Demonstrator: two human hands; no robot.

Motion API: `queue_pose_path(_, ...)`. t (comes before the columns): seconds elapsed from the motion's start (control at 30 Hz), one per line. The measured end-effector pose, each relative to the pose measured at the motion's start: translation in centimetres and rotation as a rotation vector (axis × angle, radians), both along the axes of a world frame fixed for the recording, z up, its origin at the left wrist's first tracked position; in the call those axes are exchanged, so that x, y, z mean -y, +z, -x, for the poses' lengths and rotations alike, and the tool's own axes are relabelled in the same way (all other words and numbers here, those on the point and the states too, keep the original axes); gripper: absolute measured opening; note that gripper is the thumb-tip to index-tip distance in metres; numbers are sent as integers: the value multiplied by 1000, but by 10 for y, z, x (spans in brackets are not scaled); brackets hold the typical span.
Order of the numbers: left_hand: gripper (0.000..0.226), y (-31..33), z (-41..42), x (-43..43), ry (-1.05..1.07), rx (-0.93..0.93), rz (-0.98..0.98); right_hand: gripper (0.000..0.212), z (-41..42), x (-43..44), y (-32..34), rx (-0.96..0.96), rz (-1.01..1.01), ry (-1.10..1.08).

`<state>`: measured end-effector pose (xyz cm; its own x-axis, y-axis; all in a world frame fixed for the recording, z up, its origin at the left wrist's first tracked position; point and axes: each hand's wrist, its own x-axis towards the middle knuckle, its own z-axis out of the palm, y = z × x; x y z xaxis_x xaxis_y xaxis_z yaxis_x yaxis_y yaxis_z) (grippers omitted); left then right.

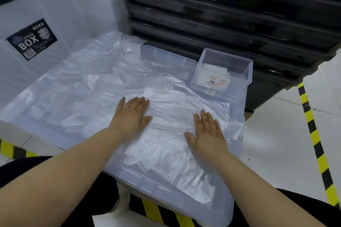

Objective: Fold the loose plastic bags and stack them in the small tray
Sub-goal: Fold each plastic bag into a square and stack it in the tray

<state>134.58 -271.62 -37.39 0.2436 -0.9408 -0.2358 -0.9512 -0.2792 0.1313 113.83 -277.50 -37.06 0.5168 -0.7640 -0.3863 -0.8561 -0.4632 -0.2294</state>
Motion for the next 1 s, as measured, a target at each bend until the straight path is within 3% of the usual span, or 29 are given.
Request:
queue_pose_path(0.13, 55, 14, -5, 17, -44, -28, 125, 62, 0, 2, 1, 13, -6, 4)
queue_pose_path(0.43, 50, 28, 15, 63, -71, -62, -158, 65, -1, 9, 3, -18, -24, 25)
queue_pose_path(0.77, 20, 40, 17, 64, -14, -58, -283, 64, 2, 9, 2, 18, -3, 46)
queue_pose_path(1.0, 22, 65, 9, 44, 95, -393, -174, 67, 3, 9, 11, 127, 89, 35)
